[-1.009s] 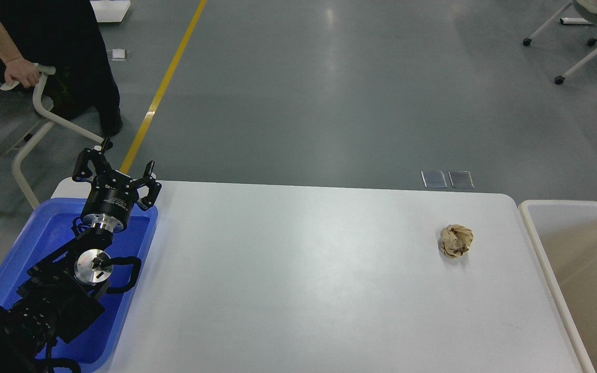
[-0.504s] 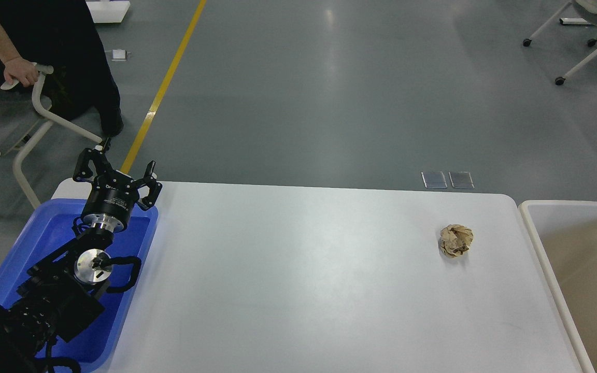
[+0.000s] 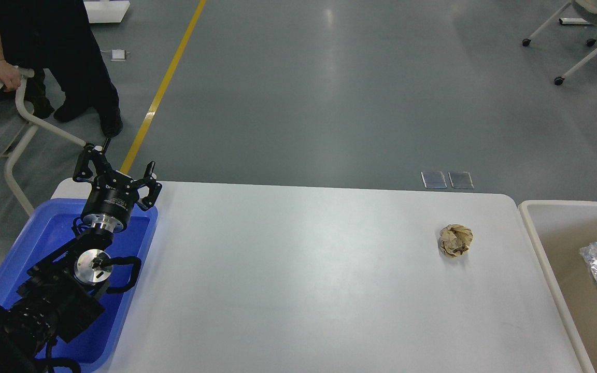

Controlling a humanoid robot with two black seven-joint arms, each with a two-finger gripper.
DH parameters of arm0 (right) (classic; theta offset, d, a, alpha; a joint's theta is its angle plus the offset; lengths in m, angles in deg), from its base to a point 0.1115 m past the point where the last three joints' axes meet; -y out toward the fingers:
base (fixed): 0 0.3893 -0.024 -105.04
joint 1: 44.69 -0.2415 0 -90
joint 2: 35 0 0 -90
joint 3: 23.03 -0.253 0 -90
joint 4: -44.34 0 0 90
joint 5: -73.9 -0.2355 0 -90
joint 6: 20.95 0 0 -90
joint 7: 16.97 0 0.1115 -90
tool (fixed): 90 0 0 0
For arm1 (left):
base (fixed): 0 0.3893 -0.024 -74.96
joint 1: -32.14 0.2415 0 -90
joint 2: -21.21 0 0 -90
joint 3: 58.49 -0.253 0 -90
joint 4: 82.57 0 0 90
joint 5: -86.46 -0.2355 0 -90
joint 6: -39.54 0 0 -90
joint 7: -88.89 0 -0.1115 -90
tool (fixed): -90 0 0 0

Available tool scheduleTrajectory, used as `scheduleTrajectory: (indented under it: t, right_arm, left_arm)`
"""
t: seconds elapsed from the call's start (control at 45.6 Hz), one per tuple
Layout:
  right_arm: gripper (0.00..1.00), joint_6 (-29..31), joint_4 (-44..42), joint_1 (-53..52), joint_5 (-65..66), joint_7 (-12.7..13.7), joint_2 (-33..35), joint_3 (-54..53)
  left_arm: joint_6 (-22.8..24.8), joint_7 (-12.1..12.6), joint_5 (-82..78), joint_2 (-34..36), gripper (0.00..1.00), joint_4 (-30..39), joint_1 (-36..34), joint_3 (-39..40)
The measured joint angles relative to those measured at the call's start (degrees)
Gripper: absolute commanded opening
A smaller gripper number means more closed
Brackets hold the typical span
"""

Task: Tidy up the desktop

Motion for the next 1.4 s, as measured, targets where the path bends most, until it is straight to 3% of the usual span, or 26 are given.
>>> scheduleTrajectory:
  t: [0.066,0.154,0.219,0.329,0.943,1.404]
  right_arm:
    - [0.02,-0.2,0.0,0.5,-0.5,0.0,-0.4,0.0]
    - [0.47,-0.7,0.0,1.1,-0.9,0.0,-0.7,-0.1]
    - [0.75,-1.5,0.0,1.4,-1.1,0.0,-0.9,0.0]
    - [0.96,-3.9,0.0,1.7,-1.3,-0.2,-1.1,0.6]
    - [0.99,-7.9,0.1,1.1,-1.6,-0.1,-2.8,0.0]
    - [1.00,-8.1,0.1,-11.6,-1.7,-0.2,-3.1,-0.2]
  left_arm:
    - [0.0,0.0,0.0,0.0,1.00,0.0,0.0,0.0]
    - [0.0,0.0,0.0,0.0,1.00,0.0,0.0,0.0]
    - [0.0,0.0,0.0,0.0,1.00,0.0,0.0,0.0]
    - [0.0,0.0,0.0,0.0,1.00,0.0,0.0,0.0]
    - [0.0,0.0,0.0,0.0,1.00,0.0,0.0,0.0]
    - [0.0,0.0,0.0,0.0,1.00,0.0,0.0,0.0]
